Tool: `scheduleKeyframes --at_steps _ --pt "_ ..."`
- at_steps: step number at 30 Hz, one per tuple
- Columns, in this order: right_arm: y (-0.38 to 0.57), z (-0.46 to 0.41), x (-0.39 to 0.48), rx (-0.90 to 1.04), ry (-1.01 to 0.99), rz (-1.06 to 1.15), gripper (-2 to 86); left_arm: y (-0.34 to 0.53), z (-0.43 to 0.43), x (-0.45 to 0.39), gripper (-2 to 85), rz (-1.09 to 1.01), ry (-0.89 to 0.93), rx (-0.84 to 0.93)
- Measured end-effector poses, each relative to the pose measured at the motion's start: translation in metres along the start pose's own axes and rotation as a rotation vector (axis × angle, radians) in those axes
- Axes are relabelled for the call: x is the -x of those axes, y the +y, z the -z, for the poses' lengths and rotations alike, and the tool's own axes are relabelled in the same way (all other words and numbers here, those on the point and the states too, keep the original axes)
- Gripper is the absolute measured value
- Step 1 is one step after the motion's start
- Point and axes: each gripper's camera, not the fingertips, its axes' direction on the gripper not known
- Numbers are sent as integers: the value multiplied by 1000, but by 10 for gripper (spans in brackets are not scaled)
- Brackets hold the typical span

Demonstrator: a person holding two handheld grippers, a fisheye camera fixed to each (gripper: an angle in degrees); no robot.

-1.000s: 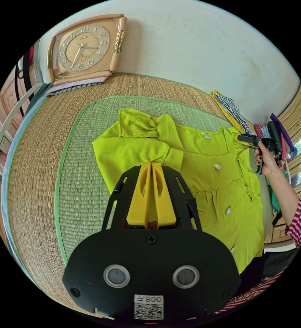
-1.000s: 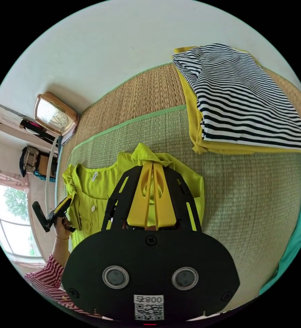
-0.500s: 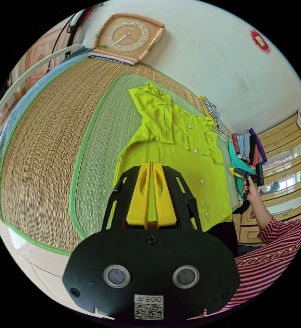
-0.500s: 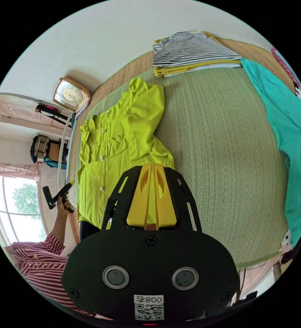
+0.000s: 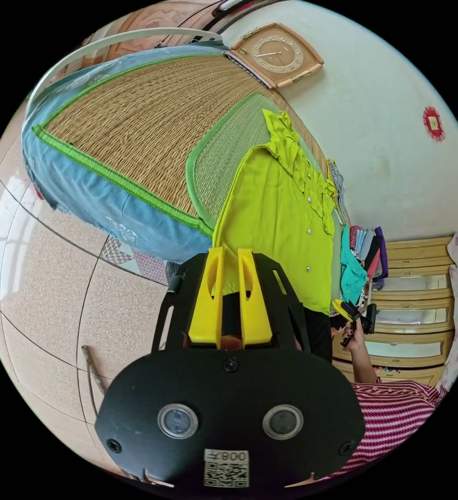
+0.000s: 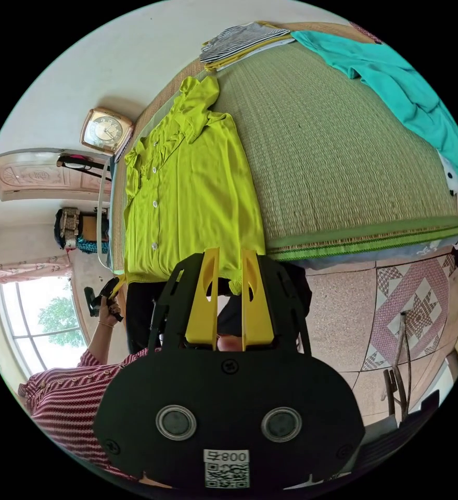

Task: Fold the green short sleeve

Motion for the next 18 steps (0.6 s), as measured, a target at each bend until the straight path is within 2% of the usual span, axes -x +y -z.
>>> scheduleKeyframes --at_steps 18 --pt "47 -31 -53 -27 -70 -71 83 42 -18 77 83 59 108 41"
